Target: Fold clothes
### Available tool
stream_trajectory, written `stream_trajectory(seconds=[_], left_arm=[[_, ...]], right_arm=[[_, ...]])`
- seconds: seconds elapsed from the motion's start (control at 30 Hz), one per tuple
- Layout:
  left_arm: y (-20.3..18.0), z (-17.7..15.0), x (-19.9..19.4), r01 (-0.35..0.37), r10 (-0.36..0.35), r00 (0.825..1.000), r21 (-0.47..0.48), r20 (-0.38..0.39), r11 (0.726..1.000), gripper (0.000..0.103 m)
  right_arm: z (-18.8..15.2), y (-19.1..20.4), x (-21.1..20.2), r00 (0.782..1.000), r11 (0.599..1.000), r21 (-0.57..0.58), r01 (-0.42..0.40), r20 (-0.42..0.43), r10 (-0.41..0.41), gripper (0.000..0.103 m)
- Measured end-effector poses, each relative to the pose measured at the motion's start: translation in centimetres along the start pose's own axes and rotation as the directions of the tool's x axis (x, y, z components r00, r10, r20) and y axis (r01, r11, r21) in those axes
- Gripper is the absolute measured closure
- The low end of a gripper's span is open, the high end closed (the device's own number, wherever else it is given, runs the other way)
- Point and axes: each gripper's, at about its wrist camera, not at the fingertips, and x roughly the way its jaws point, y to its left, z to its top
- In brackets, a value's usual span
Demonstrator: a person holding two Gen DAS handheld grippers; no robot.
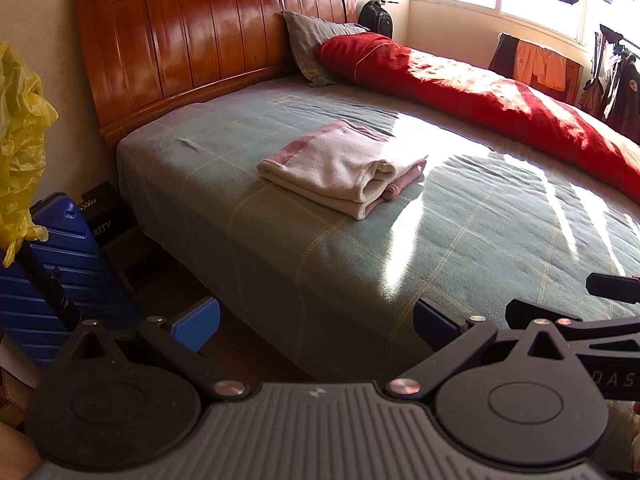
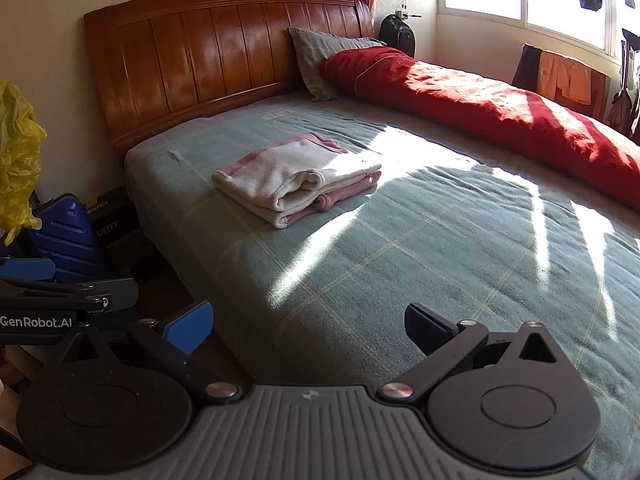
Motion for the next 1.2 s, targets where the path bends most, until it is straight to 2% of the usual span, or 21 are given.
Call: stream_trajectory(seconds=[1.2], left_arm=[[-0.61,-0.02,0.2,-0.02,0.02,1.0,0.013,0.009,1.0,0.001]], right_arm=[[-0.21,-0.42,0.3,1.0,1.0,0.02,-0.004,-0.012,0.004,0.0]])
